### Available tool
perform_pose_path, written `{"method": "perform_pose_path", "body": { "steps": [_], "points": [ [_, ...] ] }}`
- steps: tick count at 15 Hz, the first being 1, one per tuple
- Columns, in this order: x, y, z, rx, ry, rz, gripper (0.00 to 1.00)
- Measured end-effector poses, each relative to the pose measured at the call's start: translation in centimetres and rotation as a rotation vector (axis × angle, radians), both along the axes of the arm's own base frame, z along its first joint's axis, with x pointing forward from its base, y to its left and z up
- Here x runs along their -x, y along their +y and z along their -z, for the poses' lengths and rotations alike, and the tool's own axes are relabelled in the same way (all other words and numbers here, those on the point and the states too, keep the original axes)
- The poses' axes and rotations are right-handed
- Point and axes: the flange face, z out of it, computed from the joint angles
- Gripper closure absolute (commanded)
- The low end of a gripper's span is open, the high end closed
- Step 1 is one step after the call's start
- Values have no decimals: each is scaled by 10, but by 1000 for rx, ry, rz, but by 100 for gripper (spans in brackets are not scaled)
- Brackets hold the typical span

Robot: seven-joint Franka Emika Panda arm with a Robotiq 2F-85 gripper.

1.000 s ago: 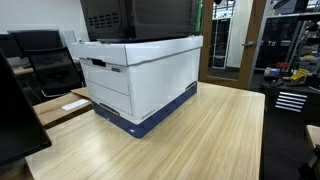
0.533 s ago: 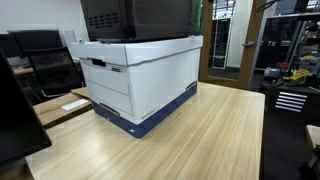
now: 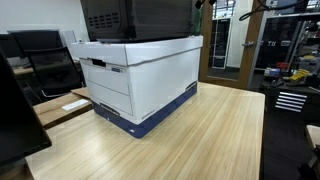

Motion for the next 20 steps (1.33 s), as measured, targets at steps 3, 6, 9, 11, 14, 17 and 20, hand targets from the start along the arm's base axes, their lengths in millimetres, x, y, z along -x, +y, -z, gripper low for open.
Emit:
{"method": "perform_pose_path", "body": {
  "steps": [3,6,9,11,14,17,20],
  "points": [
    [-12,3,6,3,16,-46,0],
    [-20,0,6,4,18,-78,0],
    [-25,-11,-1,10,4,-78,0],
    [-27,-18,-5,12,-5,-76,0],
    [-30,-23,-9,1,-18,-83,33],
    [-32,-20,-10,-9,-25,-110,55],
    [-30,-25,-10,-18,-24,-124,73]
  ]
}}
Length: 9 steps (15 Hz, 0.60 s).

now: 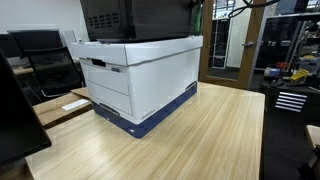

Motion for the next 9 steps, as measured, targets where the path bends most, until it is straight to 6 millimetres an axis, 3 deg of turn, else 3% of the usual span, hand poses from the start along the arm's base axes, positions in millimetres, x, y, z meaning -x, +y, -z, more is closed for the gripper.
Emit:
{"method": "perform_pose_path", "body": {
  "steps": [3,9],
  "points": [
    [4,-7,-2,10,2,-10,93],
    [7,-7,1,26,14,-15,93]
  ]
}}
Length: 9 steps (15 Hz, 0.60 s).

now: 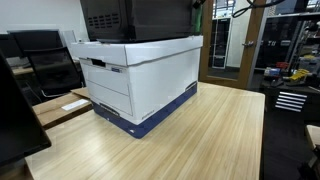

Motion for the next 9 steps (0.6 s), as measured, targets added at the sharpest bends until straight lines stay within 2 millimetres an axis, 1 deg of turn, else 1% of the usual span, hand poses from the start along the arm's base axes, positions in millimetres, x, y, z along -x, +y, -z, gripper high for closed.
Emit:
{"method": "perform_pose_path", "body": {
  "steps": [2,3,4,5,6,7,8,9],
  "points": [
    [4,4,-1,2,14,5,93],
    [9,6,-2,-2,33,7,93],
    [22,9,-6,-5,62,12,93],
    [39,16,-7,-7,98,13,93],
    [61,28,-8,2,114,17,93],
    [70,33,-8,3,123,25,93],
    [80,42,-9,4,137,36,56],
    [87,46,-10,1,151,43,55]
  ]
}}
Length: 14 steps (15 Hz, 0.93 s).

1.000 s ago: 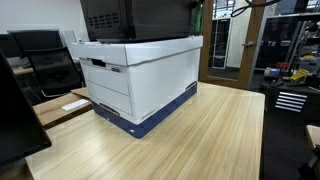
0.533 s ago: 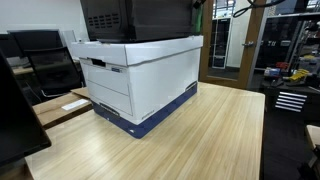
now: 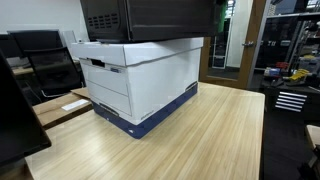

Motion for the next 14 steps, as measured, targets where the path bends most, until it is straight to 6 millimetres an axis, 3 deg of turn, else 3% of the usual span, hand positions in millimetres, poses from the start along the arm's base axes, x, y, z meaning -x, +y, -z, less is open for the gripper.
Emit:
{"method": "perform_pose_path", "body": {
  "steps": [8,14],
  "points": [
    [40,64,11,-10,179,9,3],
    [63,115,14,-44,406,-46,0]
  ]
}}
